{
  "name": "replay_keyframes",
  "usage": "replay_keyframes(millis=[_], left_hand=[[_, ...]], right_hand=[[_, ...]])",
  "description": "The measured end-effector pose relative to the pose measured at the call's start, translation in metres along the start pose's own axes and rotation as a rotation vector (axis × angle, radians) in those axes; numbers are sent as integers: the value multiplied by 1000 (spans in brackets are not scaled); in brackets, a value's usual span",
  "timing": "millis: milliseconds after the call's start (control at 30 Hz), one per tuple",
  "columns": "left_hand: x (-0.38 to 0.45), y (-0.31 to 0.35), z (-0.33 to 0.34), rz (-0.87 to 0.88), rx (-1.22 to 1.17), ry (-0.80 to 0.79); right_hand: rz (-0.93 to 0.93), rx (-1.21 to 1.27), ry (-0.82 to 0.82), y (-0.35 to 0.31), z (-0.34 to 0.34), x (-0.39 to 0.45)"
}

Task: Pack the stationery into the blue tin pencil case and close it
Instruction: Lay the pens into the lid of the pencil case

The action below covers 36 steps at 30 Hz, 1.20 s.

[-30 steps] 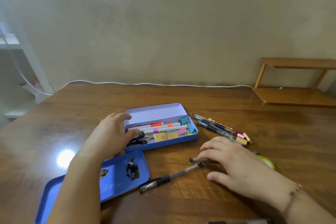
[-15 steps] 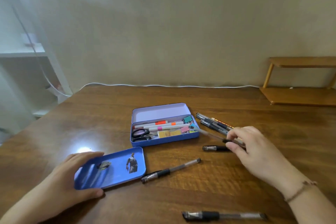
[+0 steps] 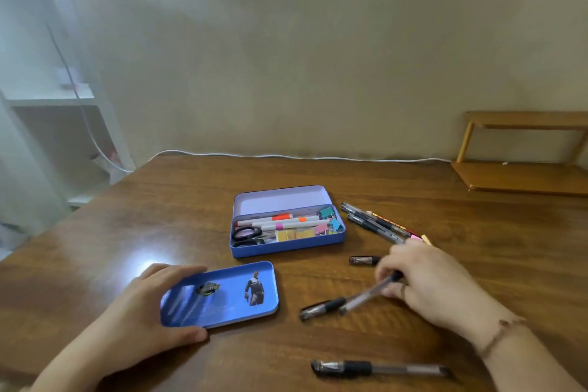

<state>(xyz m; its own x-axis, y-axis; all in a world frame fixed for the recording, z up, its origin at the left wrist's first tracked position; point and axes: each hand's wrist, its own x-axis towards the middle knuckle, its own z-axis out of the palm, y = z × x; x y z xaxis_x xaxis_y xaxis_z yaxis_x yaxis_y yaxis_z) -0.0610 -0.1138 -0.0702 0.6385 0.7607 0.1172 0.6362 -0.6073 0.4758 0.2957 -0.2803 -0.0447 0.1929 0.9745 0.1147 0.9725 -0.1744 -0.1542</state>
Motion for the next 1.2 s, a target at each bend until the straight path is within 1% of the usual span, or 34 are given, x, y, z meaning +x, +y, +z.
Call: replay_keyframes(millis=[100,200,300,400,433,467,567,667,767,833,900,967,1000,1033,1067,1100,1167,1200], left_hand=[[12,21,13,82,12,-33],[26,44,30,132,36,-52],[36,67,45,128,71,-112],[46,88,55,119,78,-166],[48,96,58,119,94,-175],[51,104,60,124,108,-186],[61,117,65,162,66,-267],[77,108,56,189,-82,-278],[96,99,52,297,-57,-286],[104,96,59,388,-24,-237],[108,92,70,446,-29,-164],[110,88,77,447,-59,-117],[110,86,79,441,-77,-104],[110,85,79,435,-96,-95],[110,83,79,431,-112,-89],[110,82,79,427,-126,-88],[109,82,79,415,-148,-84],[109,82,79,413,-149,-80]], right_hand=[[139,-27,-27,22,-15,-15],[183,64,-93,31,-16,-16],[194,327,-86,43,-21,-18],[148,624,-60,45,-29,-22],[124,689,-66,42,-29,-23],[95,694,-51,37,-26,-20],[2,470,88,20,-16,-3],[-73,346,119,1,-1,16],[-128,136,147,-24,14,31],[-156,50,167,-35,25,38],[-155,0,225,-37,36,42],[-83,-12,282,-30,36,43],[-45,39,298,-21,30,40],[-12,126,273,-11,21,36],[15,233,189,1,9,28],[21,298,70,15,-2,20],[30,216,-201,36,-20,4],[57,166,-311,42,-23,-1]])
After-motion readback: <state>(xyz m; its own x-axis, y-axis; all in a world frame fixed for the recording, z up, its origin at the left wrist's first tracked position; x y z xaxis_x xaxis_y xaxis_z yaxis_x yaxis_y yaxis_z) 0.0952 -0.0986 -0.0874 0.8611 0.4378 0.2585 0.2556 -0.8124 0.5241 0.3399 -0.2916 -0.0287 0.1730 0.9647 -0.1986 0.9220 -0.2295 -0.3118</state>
